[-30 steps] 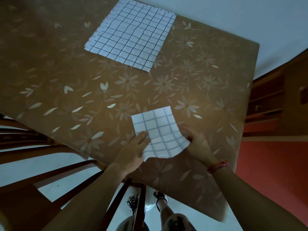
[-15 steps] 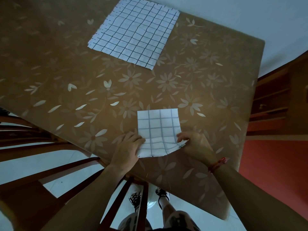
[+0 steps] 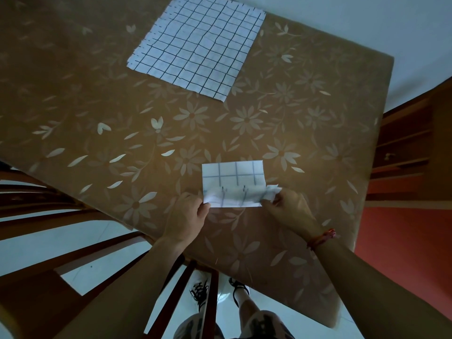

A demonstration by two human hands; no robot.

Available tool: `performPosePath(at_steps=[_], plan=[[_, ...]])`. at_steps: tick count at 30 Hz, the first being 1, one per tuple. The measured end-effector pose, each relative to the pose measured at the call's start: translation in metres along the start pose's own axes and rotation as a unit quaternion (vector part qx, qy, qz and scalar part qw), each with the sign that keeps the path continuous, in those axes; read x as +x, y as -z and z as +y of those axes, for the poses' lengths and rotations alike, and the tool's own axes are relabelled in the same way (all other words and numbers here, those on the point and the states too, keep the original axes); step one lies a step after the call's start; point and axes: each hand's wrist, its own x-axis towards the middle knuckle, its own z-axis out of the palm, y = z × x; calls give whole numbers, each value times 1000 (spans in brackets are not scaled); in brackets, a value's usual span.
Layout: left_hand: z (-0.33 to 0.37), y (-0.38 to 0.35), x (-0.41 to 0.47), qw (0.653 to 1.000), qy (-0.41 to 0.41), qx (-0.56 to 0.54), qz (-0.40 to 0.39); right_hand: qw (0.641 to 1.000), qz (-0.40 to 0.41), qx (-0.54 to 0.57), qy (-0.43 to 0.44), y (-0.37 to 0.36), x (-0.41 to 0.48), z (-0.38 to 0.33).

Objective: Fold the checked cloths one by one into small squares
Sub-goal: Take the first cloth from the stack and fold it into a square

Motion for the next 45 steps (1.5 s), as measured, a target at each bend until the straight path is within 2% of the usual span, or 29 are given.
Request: performPosePath(at_steps=[3,6,11,17,22,26,29,32,36,40,45], plan=[[0,-1,9,998,39,-39,-15,1000,27,4,-8,1,9,0],[0,-1,17,997,47,-63,-6,999,20,14,-22,-2,20,3],[-3,-4,24,997,61,-42,18,998,30,15,-60,-7,37,7],[-1,-4,26,998,56,2,2,996,33,13,-82,-12,45,6],[-6,-6,25,999,25,45,9,995,45,13,-86,-13,46,6],[-8,-3,24,993,-60,93,32,992,94,-2,-84,-9,43,-1],[-11,-2,25,984,-127,123,-6,986,160,-34,-23,-11,40,-11],[-17,-7,31,978,-125,155,-58,977,175,-91,86,-27,41,-21],[-24,-13,37,975,-113,169,-94,964,113,-179,162,-59,43,-39],[-27,-17,39,971,-122,182,-95,949,43,-222,221,-84,47,-55],[-31,-20,38,965,-135,202,-99,940,-2,-260,222,-99,54,-51]])
